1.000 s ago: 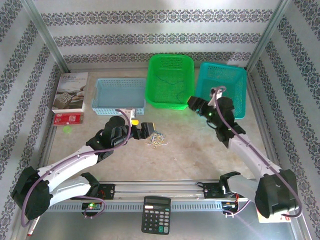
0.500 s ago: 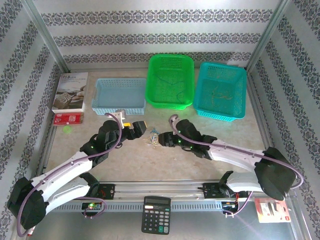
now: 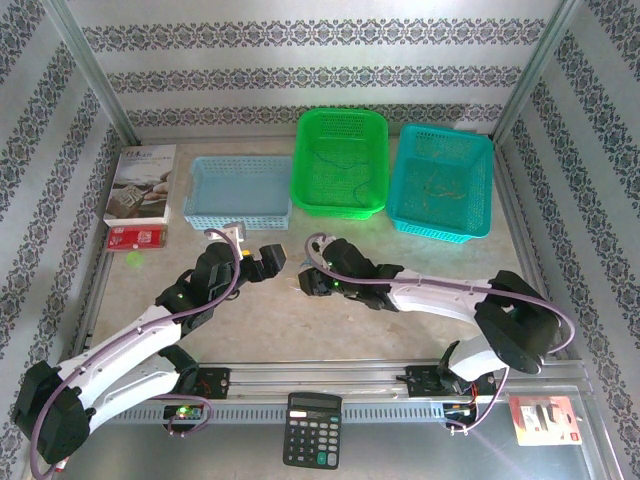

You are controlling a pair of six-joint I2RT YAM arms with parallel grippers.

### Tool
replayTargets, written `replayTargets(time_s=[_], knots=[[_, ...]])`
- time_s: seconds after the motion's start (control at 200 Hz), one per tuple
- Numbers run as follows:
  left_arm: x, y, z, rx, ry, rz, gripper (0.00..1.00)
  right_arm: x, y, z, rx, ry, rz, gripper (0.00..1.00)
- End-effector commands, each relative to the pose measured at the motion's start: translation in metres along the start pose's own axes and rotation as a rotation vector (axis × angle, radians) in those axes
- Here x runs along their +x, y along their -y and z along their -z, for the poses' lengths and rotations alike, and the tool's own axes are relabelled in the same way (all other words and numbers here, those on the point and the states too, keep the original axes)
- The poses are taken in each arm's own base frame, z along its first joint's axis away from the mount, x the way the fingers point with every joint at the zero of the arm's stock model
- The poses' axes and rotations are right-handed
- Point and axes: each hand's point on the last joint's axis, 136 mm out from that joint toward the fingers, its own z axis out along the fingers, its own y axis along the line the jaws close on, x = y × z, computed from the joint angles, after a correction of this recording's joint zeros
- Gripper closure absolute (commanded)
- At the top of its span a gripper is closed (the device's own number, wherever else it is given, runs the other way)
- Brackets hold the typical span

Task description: Untangle the cables

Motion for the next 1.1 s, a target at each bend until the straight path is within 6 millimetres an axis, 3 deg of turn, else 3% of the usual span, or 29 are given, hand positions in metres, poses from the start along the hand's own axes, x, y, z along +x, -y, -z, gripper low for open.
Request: replayTargets(time_s=[0.0, 0.06, 0.13, 0.24, 0.475, 0.659, 0.844, 1.049, 1.094], knots=[[-0.009, -0.002, 0.003, -0.025, 0.012, -0.015, 0.0, -0.001, 0.0, -0.01, 0.023, -0.013, 0.034, 0.54], [-0.007, -0.002, 0.003, -0.024, 0.008, -0.013, 0.0, 0.0, 0.004, -0.013, 0.031, -0.022, 0.034, 0.62], [-0.006, -0.002, 0.003, -0.02, 0.002, -0.011, 0.0, 0.0, 0.009, -0.011, 0.032, -0.028, 0.021, 0.79], [-0.004, -0.002, 0.002, -0.015, -0.007, -0.012, 0.0, -0.007, 0.013, 0.004, 0.011, 0.004, -0.011, 1.0], [0.003, -0.001, -0.004, -0.007, -0.038, -0.009, 0.0, -0.032, 0.013, 0.048, -0.12, 0.124, -0.124, 1.0], [0.009, 0.012, -0.01, 0.056, -0.083, -0.013, 0.0, -0.047, 0.014, 0.068, -0.201, 0.181, -0.187, 1.0], [0.013, 0.024, -0.015, 0.111, -0.119, -0.021, 0.0, -0.046, 0.014, 0.062, -0.237, 0.173, -0.216, 1.0], [0.014, 0.029, -0.019, 0.129, -0.14, -0.023, 0.0, -0.044, -0.001, 0.059, -0.347, 0.173, -0.207, 1.0], [0.014, 0.028, -0.02, 0.123, -0.14, -0.024, 0.0, -0.039, 0.006, 0.054, -0.315, 0.153, -0.208, 0.79]])
